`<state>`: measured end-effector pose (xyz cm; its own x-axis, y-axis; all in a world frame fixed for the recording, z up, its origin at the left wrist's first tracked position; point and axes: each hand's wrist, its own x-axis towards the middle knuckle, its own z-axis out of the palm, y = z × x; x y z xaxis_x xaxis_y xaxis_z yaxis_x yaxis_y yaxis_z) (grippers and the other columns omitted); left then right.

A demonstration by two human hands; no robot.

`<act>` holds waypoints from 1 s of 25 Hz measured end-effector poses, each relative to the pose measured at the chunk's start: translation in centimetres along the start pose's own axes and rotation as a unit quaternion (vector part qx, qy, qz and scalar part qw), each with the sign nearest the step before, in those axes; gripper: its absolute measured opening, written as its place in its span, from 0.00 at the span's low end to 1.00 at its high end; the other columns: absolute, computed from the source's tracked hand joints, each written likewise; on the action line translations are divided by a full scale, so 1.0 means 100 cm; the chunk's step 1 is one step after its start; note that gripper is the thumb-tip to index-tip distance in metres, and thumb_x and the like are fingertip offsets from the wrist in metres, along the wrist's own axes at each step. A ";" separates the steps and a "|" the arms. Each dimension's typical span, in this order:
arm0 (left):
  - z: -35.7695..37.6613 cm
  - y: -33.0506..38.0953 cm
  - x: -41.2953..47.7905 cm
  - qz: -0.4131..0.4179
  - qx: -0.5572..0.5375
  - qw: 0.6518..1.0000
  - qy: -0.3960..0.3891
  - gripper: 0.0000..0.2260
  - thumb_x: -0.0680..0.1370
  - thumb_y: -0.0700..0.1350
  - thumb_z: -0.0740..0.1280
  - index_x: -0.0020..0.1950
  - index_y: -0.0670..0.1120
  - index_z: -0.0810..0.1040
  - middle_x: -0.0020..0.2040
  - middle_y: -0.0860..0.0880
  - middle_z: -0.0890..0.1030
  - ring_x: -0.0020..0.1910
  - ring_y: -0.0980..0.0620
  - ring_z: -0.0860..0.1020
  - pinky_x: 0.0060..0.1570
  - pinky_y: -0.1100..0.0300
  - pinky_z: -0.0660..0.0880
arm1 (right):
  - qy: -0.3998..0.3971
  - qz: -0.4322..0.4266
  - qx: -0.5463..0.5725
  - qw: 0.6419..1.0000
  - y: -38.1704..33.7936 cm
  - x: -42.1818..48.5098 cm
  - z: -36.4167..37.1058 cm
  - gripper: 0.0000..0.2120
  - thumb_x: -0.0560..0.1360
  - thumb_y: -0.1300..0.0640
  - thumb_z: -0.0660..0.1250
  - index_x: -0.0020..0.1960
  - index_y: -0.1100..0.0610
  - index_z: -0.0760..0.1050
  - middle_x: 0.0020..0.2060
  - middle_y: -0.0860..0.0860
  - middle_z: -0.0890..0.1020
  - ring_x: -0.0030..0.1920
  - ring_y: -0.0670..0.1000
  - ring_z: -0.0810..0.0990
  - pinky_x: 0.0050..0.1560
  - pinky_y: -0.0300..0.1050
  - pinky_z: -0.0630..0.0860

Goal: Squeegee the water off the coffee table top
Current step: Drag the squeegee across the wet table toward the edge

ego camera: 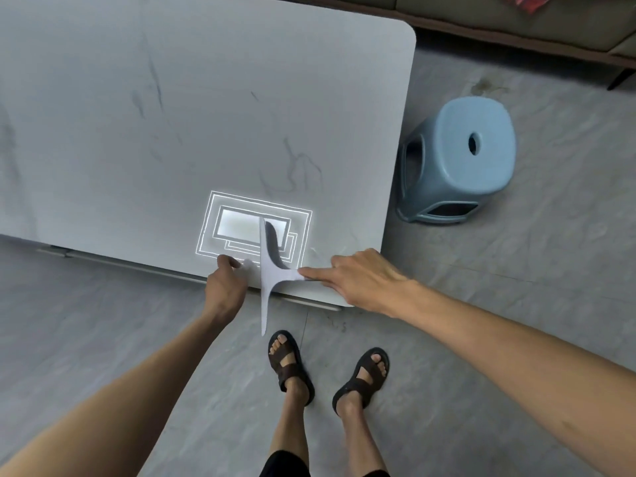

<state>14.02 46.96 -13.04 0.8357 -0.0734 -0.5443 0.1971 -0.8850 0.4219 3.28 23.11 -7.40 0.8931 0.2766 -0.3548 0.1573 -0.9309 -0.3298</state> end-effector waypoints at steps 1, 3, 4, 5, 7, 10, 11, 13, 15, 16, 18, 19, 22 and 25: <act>-0.003 -0.004 0.001 -0.003 0.005 1.000 -0.011 0.04 0.77 0.42 0.59 0.51 0.46 0.66 0.34 0.51 0.72 0.32 0.51 0.71 0.31 0.56 0.67 | -0.008 -0.013 -0.006 1.000 -0.007 0.015 0.002 0.19 0.83 0.48 0.51 0.73 0.36 0.58 0.44 0.57 0.78 0.32 0.55 0.71 0.33 0.48 0.64; -0.005 -0.010 0.001 0.001 0.014 0.999 -0.048 0.06 0.76 0.42 0.60 0.51 0.46 0.66 0.36 0.48 0.73 0.34 0.49 0.72 0.29 0.56 0.65 | -0.022 -0.023 -0.025 0.999 -0.013 0.035 0.005 0.19 0.83 0.48 0.49 0.73 0.36 0.56 0.43 0.54 0.77 0.32 0.52 0.67 0.33 0.48 0.64; -0.003 -0.010 0.000 0.008 0.019 0.997 -0.068 0.08 0.75 0.41 0.62 0.52 0.46 0.65 0.38 0.48 0.74 0.35 0.48 0.73 0.31 0.56 0.67 | -0.022 -0.019 -0.029 0.999 -0.011 0.037 0.007 0.19 0.83 0.48 0.49 0.73 0.36 0.56 0.43 0.54 0.78 0.32 0.52 0.67 0.33 0.48 0.63; 0.000 -0.010 -0.001 0.017 0.025 0.996 -0.083 0.09 0.75 0.41 0.62 0.53 0.46 0.65 0.40 0.47 0.75 0.37 0.46 0.74 0.34 0.55 0.68 | -0.017 -0.013 -0.028 0.999 -0.007 0.036 0.009 0.20 0.83 0.49 0.50 0.73 0.35 0.56 0.45 0.55 0.78 0.32 0.53 0.68 0.33 0.48 0.64; 0.008 -0.005 -0.004 0.032 0.033 0.994 -0.100 0.10 0.75 0.39 0.63 0.54 0.45 0.66 0.45 0.45 0.75 0.39 0.45 0.73 0.38 0.55 0.68 | -0.001 0.006 -0.034 0.999 0.006 0.021 0.014 0.20 0.83 0.50 0.52 0.73 0.35 0.56 0.47 0.55 0.79 0.33 0.55 0.73 0.33 0.49 0.68; 0.022 0.008 -0.012 0.061 0.052 0.990 -0.116 0.14 0.72 0.35 0.63 0.57 0.42 0.67 0.52 0.42 0.74 0.43 0.44 0.73 0.40 0.55 0.67 | 0.008 0.066 -0.027 0.997 0.032 -0.025 0.021 0.20 0.82 0.46 0.51 0.72 0.32 0.55 0.40 0.50 0.76 0.34 0.55 0.76 0.32 0.46 0.66; 0.027 0.013 -0.015 0.073 0.064 0.987 -0.126 0.16 0.71 0.34 0.63 0.58 0.41 0.68 0.53 0.42 0.73 0.44 0.44 0.73 0.40 0.55 0.67 | 0.014 0.088 -0.024 0.996 0.040 -0.043 0.023 0.21 0.82 0.46 0.52 0.72 0.32 0.56 0.37 0.48 0.74 0.33 0.55 0.75 0.31 0.45 0.65; 0.037 0.022 -0.021 0.102 0.091 0.979 -0.150 0.17 0.71 0.34 0.63 0.58 0.41 0.68 0.56 0.43 0.71 0.45 0.45 0.72 0.40 0.55 0.66 | 0.031 0.124 -0.021 0.992 0.053 -0.079 0.025 0.22 0.80 0.47 0.57 0.72 0.32 0.58 0.33 0.47 0.69 0.30 0.54 0.74 0.29 0.44 0.64; 0.046 0.027 -0.025 0.124 0.109 0.972 -0.169 0.16 0.71 0.35 0.64 0.58 0.41 0.68 0.58 0.43 0.69 0.45 0.45 0.72 0.41 0.54 0.66 | 0.042 0.156 -0.019 0.987 0.060 -0.110 0.029 0.24 0.79 0.49 0.61 0.71 0.32 0.60 0.31 0.47 0.69 0.28 0.54 0.74 0.26 0.45 0.65; 0.050 0.030 -0.027 0.131 0.111 0.970 -0.174 0.16 0.71 0.35 0.64 0.58 0.41 0.68 0.58 0.43 0.68 0.46 0.45 0.72 0.41 0.55 0.66 | 0.044 0.171 -0.020 0.984 0.063 -0.124 0.030 0.24 0.78 0.49 0.62 0.71 0.32 0.60 0.31 0.47 0.70 0.28 0.54 0.75 0.26 0.45 0.66; 0.057 0.033 -0.031 0.140 0.114 0.967 -0.181 0.16 0.70 0.36 0.64 0.58 0.41 0.68 0.58 0.43 0.68 0.45 0.46 0.72 0.41 0.56 0.66 | 0.044 0.198 -0.023 0.979 0.070 -0.149 0.028 0.23 0.78 0.48 0.61 0.71 0.32 0.61 0.31 0.47 0.73 0.29 0.54 0.76 0.27 0.46 0.69; 0.060 0.034 -0.032 0.146 0.119 0.965 -0.182 0.16 0.70 0.36 0.64 0.57 0.41 0.68 0.58 0.44 0.68 0.45 0.47 0.72 0.41 0.57 0.65 | 0.046 0.212 -0.024 0.976 0.071 -0.160 0.025 0.23 0.78 0.49 0.61 0.70 0.32 0.62 0.30 0.47 0.73 0.29 0.53 0.76 0.27 0.46 0.71; 0.062 0.033 -0.033 0.148 0.112 0.968 -0.170 0.15 0.71 0.37 0.64 0.57 0.42 0.68 0.54 0.45 0.71 0.43 0.47 0.71 0.35 0.59 0.63 | 0.056 0.239 -0.018 0.969 0.071 -0.182 0.012 0.25 0.73 0.53 0.70 0.67 0.37 0.70 0.25 0.47 0.71 0.23 0.53 0.74 0.22 0.42 0.67; 0.055 0.030 -0.033 0.122 0.071 0.981 -0.131 0.14 0.72 0.37 0.62 0.56 0.44 0.69 0.48 0.47 0.74 0.39 0.48 0.72 0.30 0.60 0.63 | 0.063 0.206 -0.003 0.977 0.059 -0.180 0.004 0.26 0.72 0.55 0.72 0.67 0.39 0.71 0.24 0.47 0.68 0.21 0.52 0.70 0.21 0.40 0.62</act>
<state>9.03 42.00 -13.98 0.6844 -0.3903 -0.6158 -0.0816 -0.8803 0.4673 -12.05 12.76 -3.30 0.9257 -0.1526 -0.3461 -0.2239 -0.9585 -0.1762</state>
